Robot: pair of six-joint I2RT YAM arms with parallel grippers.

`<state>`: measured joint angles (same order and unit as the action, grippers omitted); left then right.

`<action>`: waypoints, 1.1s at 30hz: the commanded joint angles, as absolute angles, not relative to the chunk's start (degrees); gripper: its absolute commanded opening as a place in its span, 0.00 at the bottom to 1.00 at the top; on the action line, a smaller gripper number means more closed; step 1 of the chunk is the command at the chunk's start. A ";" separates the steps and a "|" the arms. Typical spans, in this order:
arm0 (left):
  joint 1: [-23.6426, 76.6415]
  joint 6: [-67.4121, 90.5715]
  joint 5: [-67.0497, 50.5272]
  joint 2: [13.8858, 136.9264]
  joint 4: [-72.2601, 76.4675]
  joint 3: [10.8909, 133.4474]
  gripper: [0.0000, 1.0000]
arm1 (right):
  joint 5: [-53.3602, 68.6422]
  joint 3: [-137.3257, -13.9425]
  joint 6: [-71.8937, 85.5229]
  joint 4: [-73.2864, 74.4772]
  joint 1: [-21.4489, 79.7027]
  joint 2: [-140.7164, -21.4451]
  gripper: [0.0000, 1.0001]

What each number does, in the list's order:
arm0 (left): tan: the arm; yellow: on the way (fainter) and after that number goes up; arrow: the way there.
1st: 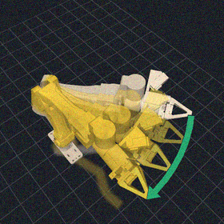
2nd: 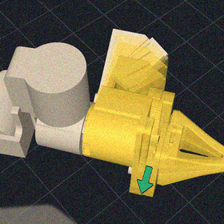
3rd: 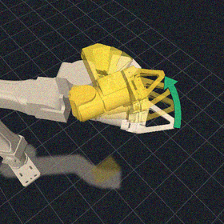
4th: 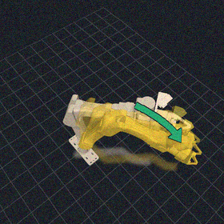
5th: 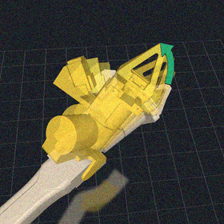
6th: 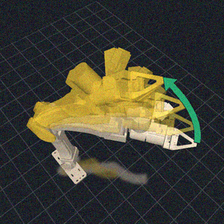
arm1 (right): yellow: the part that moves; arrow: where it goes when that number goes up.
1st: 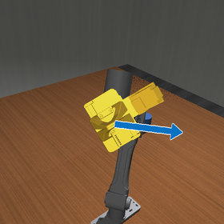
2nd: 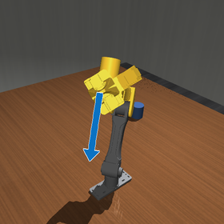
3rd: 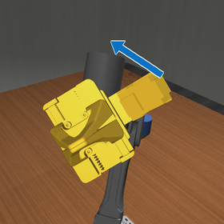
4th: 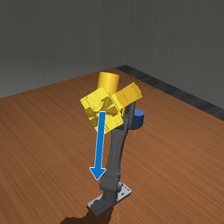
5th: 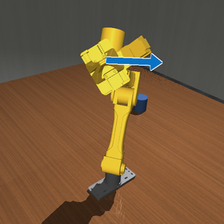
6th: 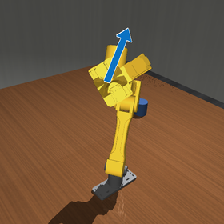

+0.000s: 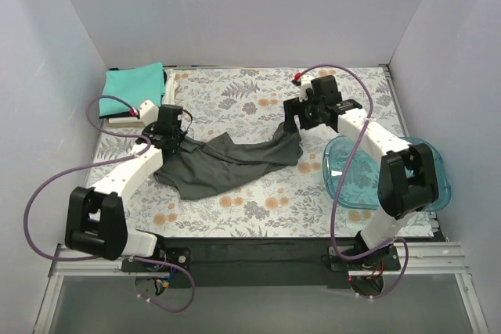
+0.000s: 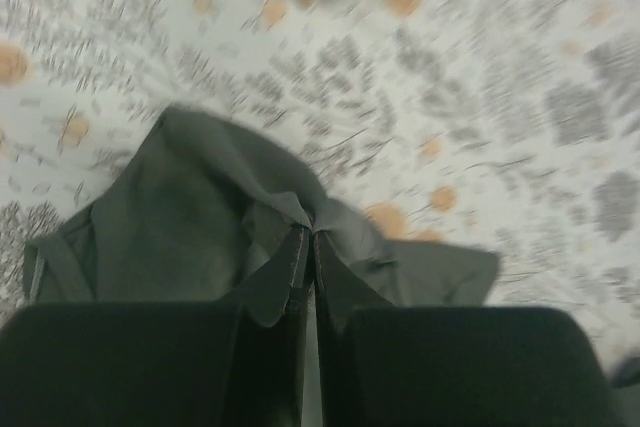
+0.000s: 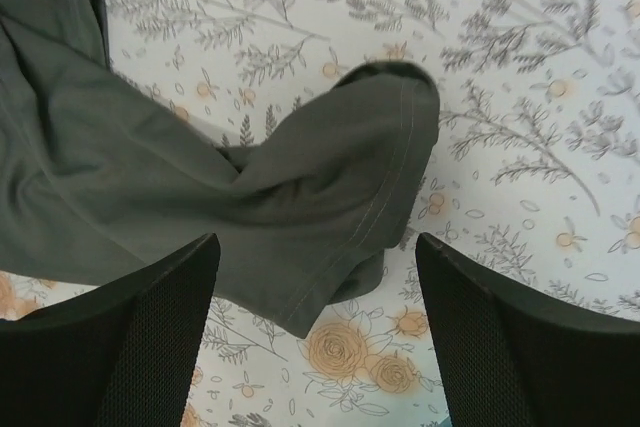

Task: Fold and stack the t-shirts
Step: Flatten the tshirt out

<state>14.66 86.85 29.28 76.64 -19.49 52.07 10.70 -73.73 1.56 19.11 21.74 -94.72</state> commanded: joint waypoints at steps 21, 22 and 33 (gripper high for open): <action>14.15 93.52 28.56 67.50 -20.74 38.59 0.00 | 0.27 -50.45 12.48 14.24 31.29 -87.01 0.65; 14.15 93.52 28.48 67.59 -20.74 38.58 0.00 | -1.65 -50.54 12.57 14.06 31.20 -87.36 0.64; 14.15 93.25 28.83 67.15 -20.83 38.41 0.00 | -0.44 -53.61 10.55 10.81 31.29 -94.66 0.51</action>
